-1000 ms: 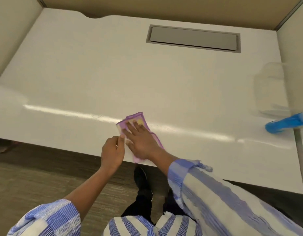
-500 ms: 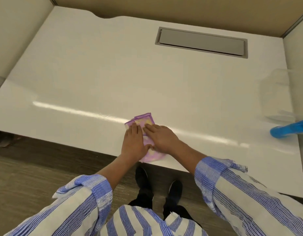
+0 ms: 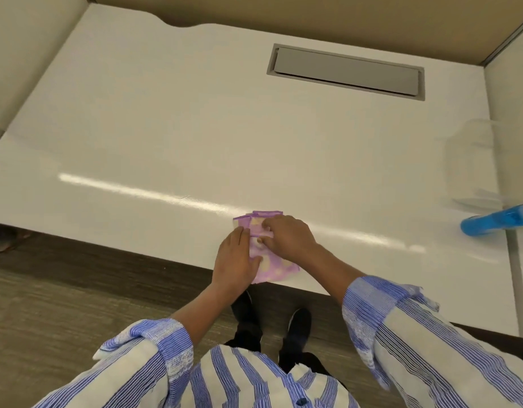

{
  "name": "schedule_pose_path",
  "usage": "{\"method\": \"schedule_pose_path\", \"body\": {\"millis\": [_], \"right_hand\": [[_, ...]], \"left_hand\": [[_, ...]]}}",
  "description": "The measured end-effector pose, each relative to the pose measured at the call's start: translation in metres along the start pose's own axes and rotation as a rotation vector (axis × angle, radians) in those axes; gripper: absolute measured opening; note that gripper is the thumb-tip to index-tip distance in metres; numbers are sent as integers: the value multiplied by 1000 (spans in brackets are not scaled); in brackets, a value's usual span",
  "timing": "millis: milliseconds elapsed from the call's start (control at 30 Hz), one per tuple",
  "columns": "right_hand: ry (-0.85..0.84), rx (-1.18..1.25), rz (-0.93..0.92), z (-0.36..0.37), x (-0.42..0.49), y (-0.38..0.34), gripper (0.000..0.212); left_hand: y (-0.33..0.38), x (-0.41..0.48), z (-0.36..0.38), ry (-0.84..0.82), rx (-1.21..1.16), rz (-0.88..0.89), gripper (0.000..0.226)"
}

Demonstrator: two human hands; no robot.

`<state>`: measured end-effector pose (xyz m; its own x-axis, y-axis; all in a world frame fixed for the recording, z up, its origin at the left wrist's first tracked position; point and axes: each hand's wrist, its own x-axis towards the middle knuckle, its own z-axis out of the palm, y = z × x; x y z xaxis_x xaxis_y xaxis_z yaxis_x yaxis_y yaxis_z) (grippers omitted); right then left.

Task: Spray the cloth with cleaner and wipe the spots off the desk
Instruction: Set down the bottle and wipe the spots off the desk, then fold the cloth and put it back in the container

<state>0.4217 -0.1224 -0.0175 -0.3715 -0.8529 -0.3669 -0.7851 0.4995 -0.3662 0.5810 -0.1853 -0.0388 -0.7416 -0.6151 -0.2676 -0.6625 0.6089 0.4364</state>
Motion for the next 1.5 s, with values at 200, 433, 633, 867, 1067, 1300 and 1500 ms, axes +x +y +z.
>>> {"method": "schedule_pose_path", "body": {"millis": [200, 433, 633, 867, 1067, 1300, 1500], "right_hand": [[1, 276, 203, 1, 7, 14, 17], [420, 303, 447, -1, -9, 31, 22], [-88, -152, -327, 13, -15, 23, 83], [3, -194, -386, 21, -35, 29, 35], [-251, -91, -131, -7, -67, 36, 26], [-222, 464, 164, -38, -80, 61, 20], [50, 1290, 497, -44, -73, 42, 30]], "left_hand": [[2, 0, 0, 2, -43, -18, 70], [0, 2, 1, -4, 138, 48, 69], [-1, 13, 3, -33, 297, 136, 65], [21, 7, 1, -128, 389, 241, 33], [50, 5, -8, -365, 16, 117, 9], [40, 27, -37, -638, -439, -62, 30], [28, 42, -69, -544, -1167, -368, 33]]}}
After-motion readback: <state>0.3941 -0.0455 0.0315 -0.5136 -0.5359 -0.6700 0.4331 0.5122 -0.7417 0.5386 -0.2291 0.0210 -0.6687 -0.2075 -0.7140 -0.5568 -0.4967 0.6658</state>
